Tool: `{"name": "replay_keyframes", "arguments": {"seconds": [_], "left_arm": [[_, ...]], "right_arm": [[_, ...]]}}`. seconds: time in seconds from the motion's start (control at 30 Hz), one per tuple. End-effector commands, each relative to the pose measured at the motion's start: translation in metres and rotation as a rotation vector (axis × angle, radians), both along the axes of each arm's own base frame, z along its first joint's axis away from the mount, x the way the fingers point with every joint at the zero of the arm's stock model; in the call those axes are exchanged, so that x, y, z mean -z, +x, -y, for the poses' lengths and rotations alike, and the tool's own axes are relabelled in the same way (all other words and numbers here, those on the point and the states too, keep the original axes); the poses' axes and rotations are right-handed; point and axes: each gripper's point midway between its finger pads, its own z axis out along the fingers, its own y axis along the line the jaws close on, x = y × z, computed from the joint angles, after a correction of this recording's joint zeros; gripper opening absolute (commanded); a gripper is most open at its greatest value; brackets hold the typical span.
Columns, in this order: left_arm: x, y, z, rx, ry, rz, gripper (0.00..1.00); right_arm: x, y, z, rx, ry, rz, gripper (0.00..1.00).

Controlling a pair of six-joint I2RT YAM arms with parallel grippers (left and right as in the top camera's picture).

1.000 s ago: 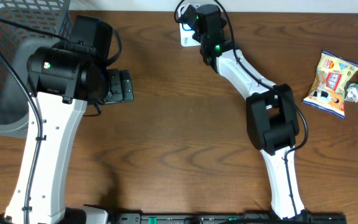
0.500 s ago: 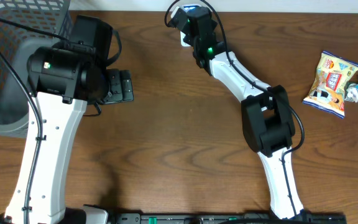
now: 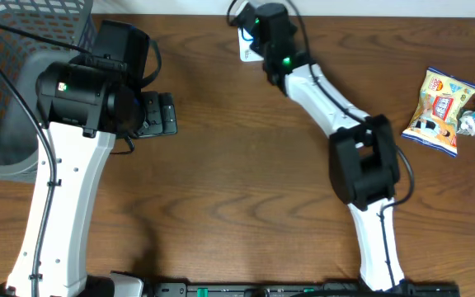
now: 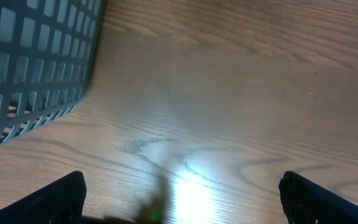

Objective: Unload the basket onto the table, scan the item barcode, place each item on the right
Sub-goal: 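Carry the orange tissue pack to the far right pile and release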

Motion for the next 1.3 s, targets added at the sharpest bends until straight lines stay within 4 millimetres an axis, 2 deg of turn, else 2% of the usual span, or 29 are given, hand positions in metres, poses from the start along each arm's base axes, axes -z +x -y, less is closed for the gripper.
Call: {"name": "replay_keyframes", "arguments": {"seconds": [0.0, 0.1, 0.2, 0.3, 0.37, 0.5, 0.57, 0.73, 0.9, 0.93, 1.0, 1.1, 1.17, 1.27], "left_arm": [[0.001, -0.001, -0.001, -0.006, 0.005, -0.006, 0.98], [0.001, -0.001, -0.001, -0.006, 0.005, -0.005, 0.98], [0.001, -0.001, -0.001, -0.006, 0.005, -0.005, 0.98], [0.001, -0.001, -0.001, -0.006, 0.005, -0.006, 0.98], [0.001, -0.001, -0.001, -0.006, 0.005, -0.006, 0.98], [0.001, -0.001, -0.001, -0.006, 0.005, -0.005, 0.98], [0.001, -0.001, -0.001, -0.006, 0.005, -0.006, 0.98], [0.001, -0.001, -0.001, -0.006, 0.005, -0.006, 0.98], [0.001, -0.001, -0.001, -0.006, 0.005, -0.005, 0.98], [0.001, -0.001, -0.001, -0.006, 0.005, -0.006, 0.98], [0.001, -0.001, -0.001, -0.006, 0.005, -0.006, 0.98], [0.001, -0.001, -0.001, -0.006, 0.005, -0.006, 0.98], [0.001, -0.001, -0.001, -0.006, 0.005, -0.006, 0.98], [0.001, -0.001, -0.001, -0.006, 0.005, -0.006, 0.98]], "right_arm": [[-0.097, -0.008, 0.045, 0.164, 0.190, 0.114, 0.01], [-0.114, -0.021, 0.097, 0.331, 0.256, 0.094, 0.01], [-0.112, -0.038, 0.158, 0.499, 0.308, 0.033, 0.01], [-0.089, -0.061, 0.229, 0.732, 0.408, -0.054, 0.01], [-0.067, -0.084, 0.276, 0.904, 0.456, -0.122, 0.01], [-0.032, -0.132, 0.356, 1.194, 0.520, -0.218, 0.01], [-0.019, -0.151, 0.386, 1.286, 0.522, -0.256, 0.01], [0.002, -0.188, 0.435, 1.423, 0.510, -0.335, 0.01], [0.013, -0.204, 0.460, 1.475, 0.558, -0.356, 0.07], [0.013, -0.206, 0.464, 1.484, 0.562, -0.354, 0.09], [0.014, -0.211, 0.472, 1.502, 0.565, -0.351, 0.22], [0.020, -0.216, 0.480, 1.521, 0.571, -0.347, 0.30], [0.027, -0.217, 0.481, 1.519, 0.581, -0.354, 0.42], [0.040, -0.215, 0.475, 1.483, 0.593, -0.392, 0.48]]}}
